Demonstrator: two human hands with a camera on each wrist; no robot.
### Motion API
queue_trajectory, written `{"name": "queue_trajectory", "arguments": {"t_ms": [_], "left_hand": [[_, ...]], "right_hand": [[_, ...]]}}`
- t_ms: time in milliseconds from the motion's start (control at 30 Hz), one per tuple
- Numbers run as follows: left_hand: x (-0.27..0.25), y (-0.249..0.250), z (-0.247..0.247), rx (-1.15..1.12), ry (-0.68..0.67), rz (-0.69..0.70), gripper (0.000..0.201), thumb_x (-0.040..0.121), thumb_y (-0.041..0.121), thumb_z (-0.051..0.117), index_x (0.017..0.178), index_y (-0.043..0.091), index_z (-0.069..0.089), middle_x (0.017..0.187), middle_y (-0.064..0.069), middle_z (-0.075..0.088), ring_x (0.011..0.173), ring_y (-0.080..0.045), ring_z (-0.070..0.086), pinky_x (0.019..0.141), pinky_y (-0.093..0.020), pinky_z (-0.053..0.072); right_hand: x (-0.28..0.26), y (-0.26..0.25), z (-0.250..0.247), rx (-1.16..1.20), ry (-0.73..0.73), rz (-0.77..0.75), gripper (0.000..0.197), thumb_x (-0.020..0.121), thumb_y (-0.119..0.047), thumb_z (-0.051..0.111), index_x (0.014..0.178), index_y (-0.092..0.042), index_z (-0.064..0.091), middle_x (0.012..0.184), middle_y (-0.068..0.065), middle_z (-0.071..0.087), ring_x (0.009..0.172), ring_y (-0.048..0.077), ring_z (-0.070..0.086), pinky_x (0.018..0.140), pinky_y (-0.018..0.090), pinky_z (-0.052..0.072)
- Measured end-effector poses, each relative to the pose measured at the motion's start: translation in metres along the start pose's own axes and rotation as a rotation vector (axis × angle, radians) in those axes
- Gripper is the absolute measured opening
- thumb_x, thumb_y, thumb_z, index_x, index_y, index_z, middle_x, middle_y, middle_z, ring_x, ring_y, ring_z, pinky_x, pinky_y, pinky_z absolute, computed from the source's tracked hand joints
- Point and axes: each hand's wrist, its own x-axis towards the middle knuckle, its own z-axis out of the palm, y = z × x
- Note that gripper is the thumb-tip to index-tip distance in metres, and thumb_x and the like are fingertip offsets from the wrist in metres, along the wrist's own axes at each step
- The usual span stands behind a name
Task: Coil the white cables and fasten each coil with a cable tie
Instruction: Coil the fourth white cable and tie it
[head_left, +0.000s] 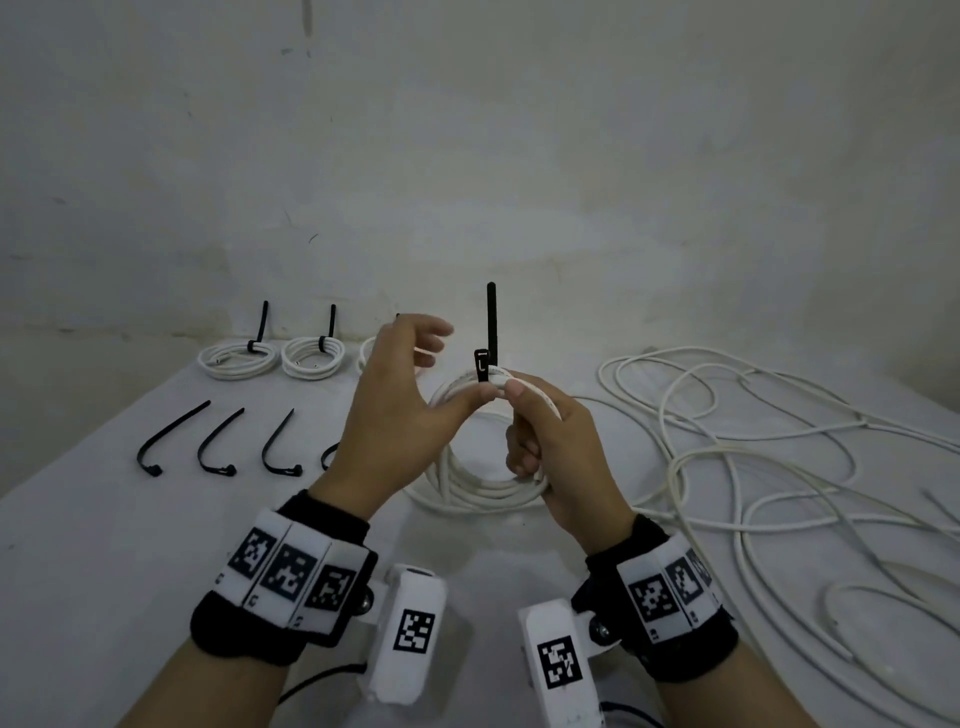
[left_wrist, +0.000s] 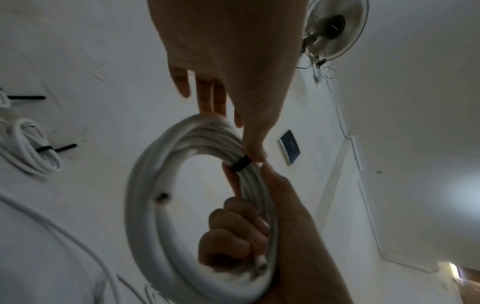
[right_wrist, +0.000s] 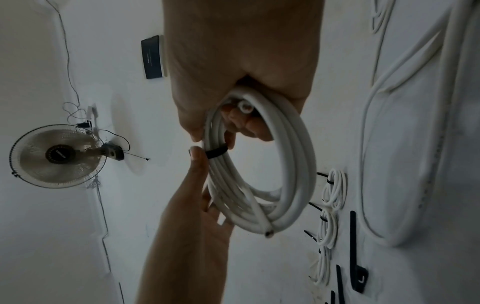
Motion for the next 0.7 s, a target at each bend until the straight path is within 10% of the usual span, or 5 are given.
{"name": "queue_trajectory", "arguments": {"t_ms": [100, 267, 433, 700], "left_hand": [[0.002, -0.002, 0.008, -0.181, -0.152, -0.087, 0.05, 0.08, 0.05, 0.066, 0.118, 0.028, 0.043, 0.085, -0.003, 0.063, 0.078, -0.013, 0.063, 0.073, -0.026, 0.052], [0.0, 0.001, 0.015, -0.351, -0.149, -0.061, 0.025, 0.081, 0.04, 0.057, 0.1, 0.025, 0.053, 0.059, 0.012, 0.058, 0.05, -0.001, 0.05, 0.049, -0.013, 0.04], [-0.006, -0.009, 0.016, -0.488, -0.201, -0.138, 0.009, 0.084, 0.033, 0.061, 0.08, 0.039, 0.056, 0.054, 0.004, 0.055, 0.044, -0.01, 0.04, 0.039, -0.02, 0.033], [-0.013, 0.002, 0.018, -0.514, -0.25, -0.087, 0.024, 0.081, 0.021, 0.061, 0.102, 0.015, 0.051, 0.054, 0.011, 0.062, 0.041, 0.0, 0.049, 0.046, -0.005, 0.036]], "right_hand": [[-0.002, -0.003, 0.001, 0.009, -0.009, -0.02, 0.021, 0.095, -0.021, 0.053, 0.104, -0.015, 0.071, 0.048, -0.003, 0.035, 0.043, 0.012, 0.029, 0.043, 0.023, 0.028], [-0.004, -0.004, 0.002, -0.024, -0.019, -0.039, 0.023, 0.095, -0.023, 0.052, 0.106, -0.012, 0.07, 0.059, -0.004, 0.049, 0.049, 0.012, 0.04, 0.047, 0.024, 0.038], [0.005, -0.014, -0.007, 0.08, -0.064, 0.086, 0.026, 0.095, -0.018, 0.05, 0.109, -0.002, 0.065, 0.1, 0.016, 0.07, 0.086, 0.025, 0.068, 0.077, 0.035, 0.057], [0.025, -0.031, -0.016, -0.198, 0.044, -0.139, 0.016, 0.081, 0.005, 0.066, 0.093, -0.005, 0.063, 0.085, 0.015, 0.071, 0.066, 0.02, 0.069, 0.057, 0.025, 0.054]]}}
